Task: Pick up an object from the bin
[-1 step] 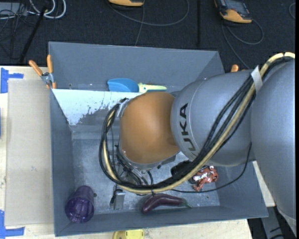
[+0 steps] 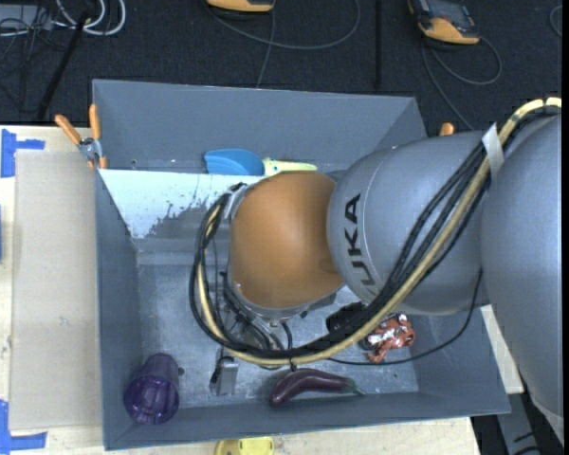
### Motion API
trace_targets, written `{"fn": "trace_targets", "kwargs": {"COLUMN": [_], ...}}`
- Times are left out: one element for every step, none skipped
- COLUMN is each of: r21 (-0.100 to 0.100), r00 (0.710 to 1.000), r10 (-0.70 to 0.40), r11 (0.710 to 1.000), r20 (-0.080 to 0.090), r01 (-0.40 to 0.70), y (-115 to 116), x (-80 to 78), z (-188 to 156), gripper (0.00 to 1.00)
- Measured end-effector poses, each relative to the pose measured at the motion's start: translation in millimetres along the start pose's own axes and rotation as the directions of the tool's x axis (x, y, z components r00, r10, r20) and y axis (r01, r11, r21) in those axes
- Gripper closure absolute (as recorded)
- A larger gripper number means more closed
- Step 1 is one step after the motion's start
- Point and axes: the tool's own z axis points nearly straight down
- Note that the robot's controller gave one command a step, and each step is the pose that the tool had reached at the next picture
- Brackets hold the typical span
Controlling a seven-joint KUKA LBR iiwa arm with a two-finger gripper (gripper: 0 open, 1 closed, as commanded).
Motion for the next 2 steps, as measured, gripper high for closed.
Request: {"fn": "trace_targets", "kwargs": {"r21": [-0.002, 0.002], "r00": [0.999, 0.978], "r10": [-0.049, -0.209], "r11": [0.999, 0.978], "r20": [0.005, 0.001], "r01": [0.049, 0.209], "y": [-49.5, -80.7], "x": [-2.8, -20.7], "z": [40.5, 69.7], "gripper": [0.00, 0.00]}}
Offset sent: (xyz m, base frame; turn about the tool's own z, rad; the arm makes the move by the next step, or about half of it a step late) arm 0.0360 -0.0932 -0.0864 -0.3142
